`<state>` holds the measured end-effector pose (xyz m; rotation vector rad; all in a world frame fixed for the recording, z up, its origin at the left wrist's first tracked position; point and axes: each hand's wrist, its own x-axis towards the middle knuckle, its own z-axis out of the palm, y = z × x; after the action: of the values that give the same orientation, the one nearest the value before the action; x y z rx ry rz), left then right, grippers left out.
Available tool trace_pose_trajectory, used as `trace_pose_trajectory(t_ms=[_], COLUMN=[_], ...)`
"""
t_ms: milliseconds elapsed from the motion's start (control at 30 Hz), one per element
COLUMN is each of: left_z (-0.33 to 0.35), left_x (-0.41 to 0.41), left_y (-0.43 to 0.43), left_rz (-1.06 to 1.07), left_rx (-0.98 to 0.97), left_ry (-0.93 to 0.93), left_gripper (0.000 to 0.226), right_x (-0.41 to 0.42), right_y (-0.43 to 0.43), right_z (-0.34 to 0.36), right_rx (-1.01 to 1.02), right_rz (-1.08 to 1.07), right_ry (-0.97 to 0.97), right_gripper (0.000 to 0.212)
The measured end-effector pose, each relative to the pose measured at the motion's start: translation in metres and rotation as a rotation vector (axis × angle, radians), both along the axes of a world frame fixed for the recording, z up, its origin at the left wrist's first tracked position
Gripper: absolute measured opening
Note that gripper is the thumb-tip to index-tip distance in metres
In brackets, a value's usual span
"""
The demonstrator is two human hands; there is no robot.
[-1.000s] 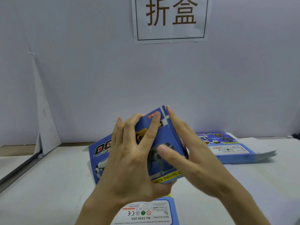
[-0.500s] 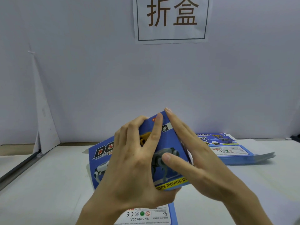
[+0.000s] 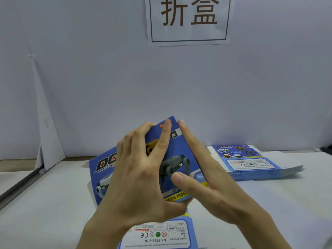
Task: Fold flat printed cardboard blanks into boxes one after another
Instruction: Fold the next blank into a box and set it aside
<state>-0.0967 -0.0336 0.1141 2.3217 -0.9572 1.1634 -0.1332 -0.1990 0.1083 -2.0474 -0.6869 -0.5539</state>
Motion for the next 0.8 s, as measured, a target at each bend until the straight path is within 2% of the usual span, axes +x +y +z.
trace_pose_trajectory(t_ms=[100,233,300,367,467,567,667,733,800], left_z=[-0.004,-0.005,-0.003,-0.004,-0.008,-0.015,-0.019,-0.018,-0.02], left_x=[0.001,-0.001,0.004,0.008,0.016,0.026,0.036,0.043,0.049], left_y=[0.002,-0.001,0.0,0.002,0.005,0.007,0.009,0.01,0.009], left_rz=[0.005,-0.058,-0.092,-0.128,-0.093,-0.036,-0.086,-0.273,-0.472], left_rx=[0.01,-0.016,-0.007,0.065,0.102,-0.129,-0.576,-0.898,-1.132], left_ry=[0.035,0.078,0.065,0.036,0.09,0.339,0.667,0.891,0.989], left_gripper=[0.115,0.113,0.115,0.115,0.116,0.123,0.121,0.125,0.111], right_x=[-0.004,-0.006,-0.005,-0.001,0.012,0.024,0.031,0.035,0.036], right_y=[-0.001,-0.002,-0.003,-0.004,-0.009,-0.015,-0.015,-0.01,-0.007], right_z=[0.0,0.002,0.004,0.004,0.001,-0.004,-0.013,-0.021,-0.027], right_rx=[-0.009,-0.015,0.099,0.31,0.543,0.797,1.013,1.038,0.982], right_rz=[0.002,-0.015,0.035,0.094,-0.011,-0.123,-0.063,0.058,0.138], right_ry=[0.067,0.056,0.087,0.168,0.243,0.216,0.246,0.334,0.411], right_gripper=[0.074,0.074,0.071,0.076,0.092,0.099,0.096,0.085,0.064])
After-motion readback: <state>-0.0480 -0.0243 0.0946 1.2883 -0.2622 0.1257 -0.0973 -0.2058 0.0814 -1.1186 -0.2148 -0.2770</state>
